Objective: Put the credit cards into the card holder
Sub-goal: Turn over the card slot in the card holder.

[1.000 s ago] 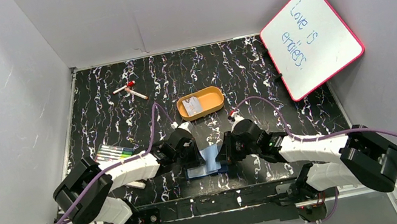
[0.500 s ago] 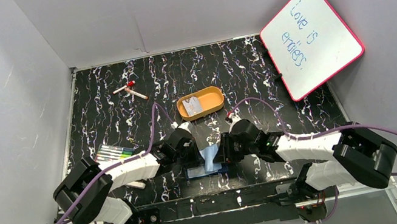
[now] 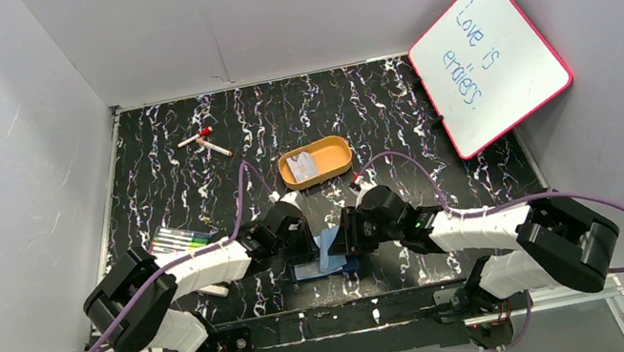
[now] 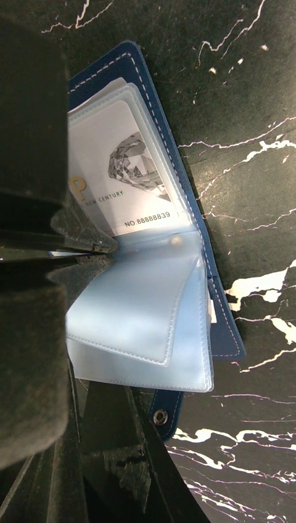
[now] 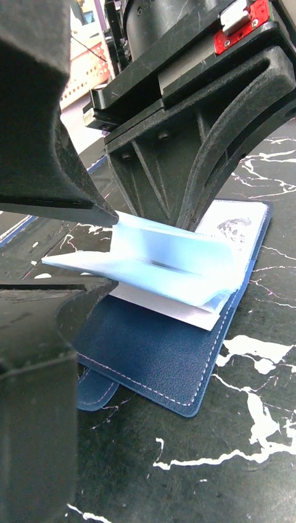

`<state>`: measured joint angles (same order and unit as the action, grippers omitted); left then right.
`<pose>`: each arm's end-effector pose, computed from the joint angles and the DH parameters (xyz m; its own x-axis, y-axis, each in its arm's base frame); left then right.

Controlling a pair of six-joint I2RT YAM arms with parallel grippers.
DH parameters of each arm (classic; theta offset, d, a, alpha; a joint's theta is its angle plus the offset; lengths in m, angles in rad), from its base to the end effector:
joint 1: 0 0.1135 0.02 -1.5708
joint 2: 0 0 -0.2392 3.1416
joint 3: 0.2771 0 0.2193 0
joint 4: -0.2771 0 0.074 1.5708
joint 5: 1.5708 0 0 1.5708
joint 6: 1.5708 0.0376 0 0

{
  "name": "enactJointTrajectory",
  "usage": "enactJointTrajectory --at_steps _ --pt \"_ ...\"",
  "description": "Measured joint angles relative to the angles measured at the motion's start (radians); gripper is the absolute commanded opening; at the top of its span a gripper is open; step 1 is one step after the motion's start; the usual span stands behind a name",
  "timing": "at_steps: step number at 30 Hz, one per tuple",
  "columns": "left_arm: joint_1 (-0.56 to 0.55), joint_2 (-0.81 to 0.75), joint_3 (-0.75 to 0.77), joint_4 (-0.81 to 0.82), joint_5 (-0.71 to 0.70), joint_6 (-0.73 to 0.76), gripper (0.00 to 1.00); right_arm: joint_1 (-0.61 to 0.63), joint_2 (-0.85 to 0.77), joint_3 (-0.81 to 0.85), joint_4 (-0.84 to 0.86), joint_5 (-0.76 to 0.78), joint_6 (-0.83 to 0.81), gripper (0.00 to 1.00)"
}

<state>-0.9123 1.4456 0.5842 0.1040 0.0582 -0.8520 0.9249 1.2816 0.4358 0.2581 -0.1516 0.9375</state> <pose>0.1538 -0.2023 0.1532 -0.8905 -0.0768 -0.4484 0.2206 0.7892 -0.5732 0.1334 0.1864 0.1630 -0.8948 0.1367 -0.4250 -0.2429 0.6496 0.7204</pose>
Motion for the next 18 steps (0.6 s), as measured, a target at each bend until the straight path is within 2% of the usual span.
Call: enactJointTrajectory --at_steps 2,7,12,15,18 --pt "0.0 0.0 0.0 0.0 0.0 0.0 0.03 0.0 0.01 0.0 0.008 -0.005 0.0 0.37" --pt "0.0 0.0 0.0 0.0 0.0 0.004 0.03 0.0 0.03 0.002 0.018 -0.013 0.002 0.13" --pt "0.0 -0.007 0.004 -0.018 -0.011 0.008 0.08 0.0 0.032 0.002 0.032 -0.014 0.002 0.0" --pt "-0.001 -0.025 0.006 -0.042 -0.032 0.014 0.19 0.0 0.032 0.002 0.032 -0.013 0.003 0.0" --pt "-0.001 -0.051 0.017 -0.078 -0.058 0.022 0.39 0.0 0.032 0.002 0.031 -0.012 0.003 0.0"
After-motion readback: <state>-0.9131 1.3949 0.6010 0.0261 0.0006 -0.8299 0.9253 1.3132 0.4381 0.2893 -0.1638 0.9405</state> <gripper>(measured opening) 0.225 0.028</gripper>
